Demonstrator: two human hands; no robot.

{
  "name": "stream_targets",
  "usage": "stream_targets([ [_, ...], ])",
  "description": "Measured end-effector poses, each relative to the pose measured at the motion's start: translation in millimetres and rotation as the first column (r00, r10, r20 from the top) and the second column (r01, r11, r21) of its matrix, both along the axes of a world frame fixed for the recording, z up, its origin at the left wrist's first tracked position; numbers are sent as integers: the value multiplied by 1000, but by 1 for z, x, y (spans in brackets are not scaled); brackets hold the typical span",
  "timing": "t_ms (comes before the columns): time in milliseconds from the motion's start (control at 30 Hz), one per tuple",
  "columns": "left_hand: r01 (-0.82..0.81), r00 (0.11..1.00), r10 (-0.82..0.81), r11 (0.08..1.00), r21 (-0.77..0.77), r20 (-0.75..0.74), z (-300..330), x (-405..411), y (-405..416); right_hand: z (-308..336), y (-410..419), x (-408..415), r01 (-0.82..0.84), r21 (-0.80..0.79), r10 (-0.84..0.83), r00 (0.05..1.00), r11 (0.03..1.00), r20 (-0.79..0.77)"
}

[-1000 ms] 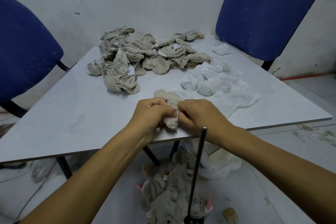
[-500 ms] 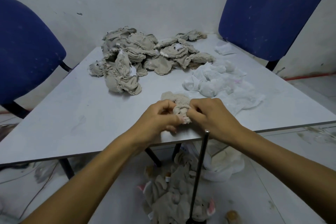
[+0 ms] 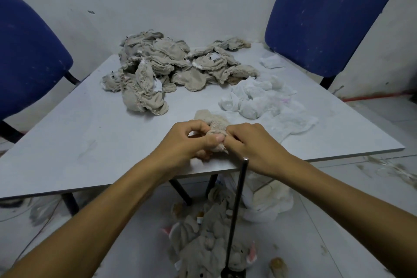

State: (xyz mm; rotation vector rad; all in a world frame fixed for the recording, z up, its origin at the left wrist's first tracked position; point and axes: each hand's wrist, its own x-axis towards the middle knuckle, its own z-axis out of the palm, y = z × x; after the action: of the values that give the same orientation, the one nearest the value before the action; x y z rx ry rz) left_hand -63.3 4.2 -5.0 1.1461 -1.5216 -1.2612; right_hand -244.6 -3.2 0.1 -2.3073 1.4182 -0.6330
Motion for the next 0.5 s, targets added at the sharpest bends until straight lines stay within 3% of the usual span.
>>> stream_targets([
  [33,79,996,-77,996,47,-42,2,3,-1,0,-1,0,14,-3,-14,1000,1000,14],
  [100,86,996,-87,996,36,6,2,7,-1,1,-2,2,17,-2,-17,999,1000,29],
  [200,-58,997,61,996,-68,49,-2,1,-1,1,-3,2,15,11,-16,998,1000,57],
  [333,-206,978,206,977,-53,-13,-7,-11,-1,5,-5,0,-21,44,20,999,999,29],
  [500,-323,945,323,946,-18,43,-6,-18,1,1,1,5,-9,-9,8,999,1000,-37],
])
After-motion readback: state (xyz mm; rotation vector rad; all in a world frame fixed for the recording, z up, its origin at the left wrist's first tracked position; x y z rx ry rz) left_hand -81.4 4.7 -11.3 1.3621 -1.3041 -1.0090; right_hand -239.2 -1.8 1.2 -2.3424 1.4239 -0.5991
